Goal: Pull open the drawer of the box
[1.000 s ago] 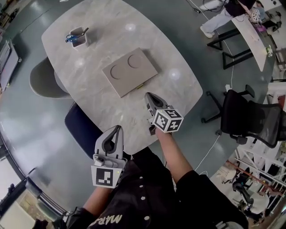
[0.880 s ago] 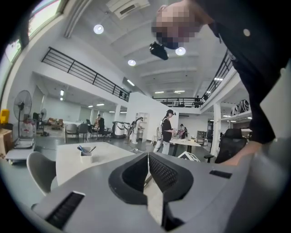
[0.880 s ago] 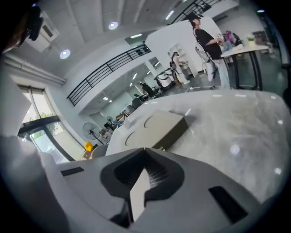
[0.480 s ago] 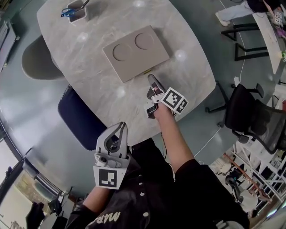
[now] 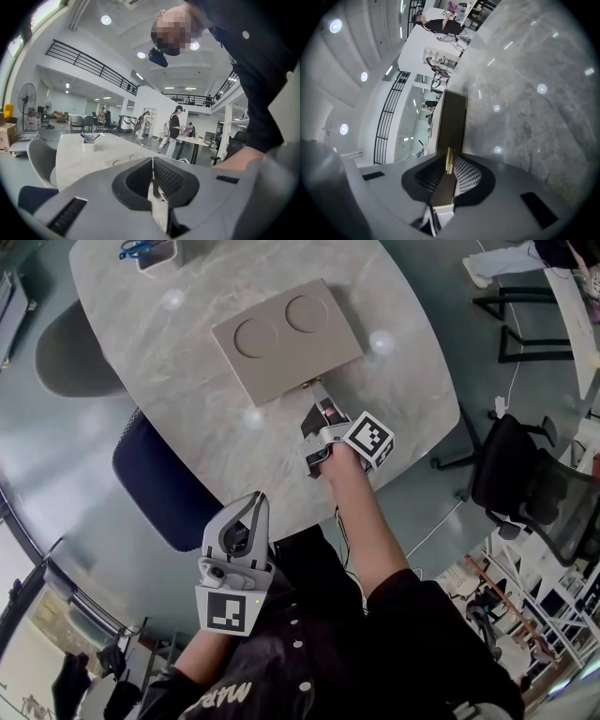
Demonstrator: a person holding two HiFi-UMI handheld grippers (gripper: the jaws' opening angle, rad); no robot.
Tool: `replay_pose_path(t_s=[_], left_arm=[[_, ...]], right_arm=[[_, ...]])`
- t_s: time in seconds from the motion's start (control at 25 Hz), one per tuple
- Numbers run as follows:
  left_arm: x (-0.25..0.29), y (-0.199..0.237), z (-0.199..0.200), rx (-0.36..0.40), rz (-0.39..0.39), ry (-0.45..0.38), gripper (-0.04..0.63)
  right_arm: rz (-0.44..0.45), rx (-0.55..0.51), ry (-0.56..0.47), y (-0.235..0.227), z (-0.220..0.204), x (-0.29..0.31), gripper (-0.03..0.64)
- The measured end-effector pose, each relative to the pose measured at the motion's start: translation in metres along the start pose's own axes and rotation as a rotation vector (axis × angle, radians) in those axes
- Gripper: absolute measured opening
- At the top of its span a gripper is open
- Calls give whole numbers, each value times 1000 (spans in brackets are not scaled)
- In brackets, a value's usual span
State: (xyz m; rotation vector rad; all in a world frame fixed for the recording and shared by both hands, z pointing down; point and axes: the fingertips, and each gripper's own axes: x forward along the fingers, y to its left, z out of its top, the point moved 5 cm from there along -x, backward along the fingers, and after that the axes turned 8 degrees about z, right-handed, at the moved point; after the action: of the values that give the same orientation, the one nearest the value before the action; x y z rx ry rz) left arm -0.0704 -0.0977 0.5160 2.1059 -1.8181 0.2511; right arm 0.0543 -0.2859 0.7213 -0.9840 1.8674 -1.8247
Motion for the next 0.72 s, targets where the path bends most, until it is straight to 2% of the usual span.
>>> replay_pose_path(t_s=[0.16, 0.36, 0.72], left_arm=[[4, 3, -3, -10, 13, 12, 17], [3, 2, -1, -11, 19, 18, 17], [-2, 2, 11, 13, 19, -5, 17]], right_arm=[[-17, 27, 2, -3, 0, 2, 26], [19, 90, -5, -5, 1, 4, 21], [-11, 88, 2, -6, 0, -3, 20]])
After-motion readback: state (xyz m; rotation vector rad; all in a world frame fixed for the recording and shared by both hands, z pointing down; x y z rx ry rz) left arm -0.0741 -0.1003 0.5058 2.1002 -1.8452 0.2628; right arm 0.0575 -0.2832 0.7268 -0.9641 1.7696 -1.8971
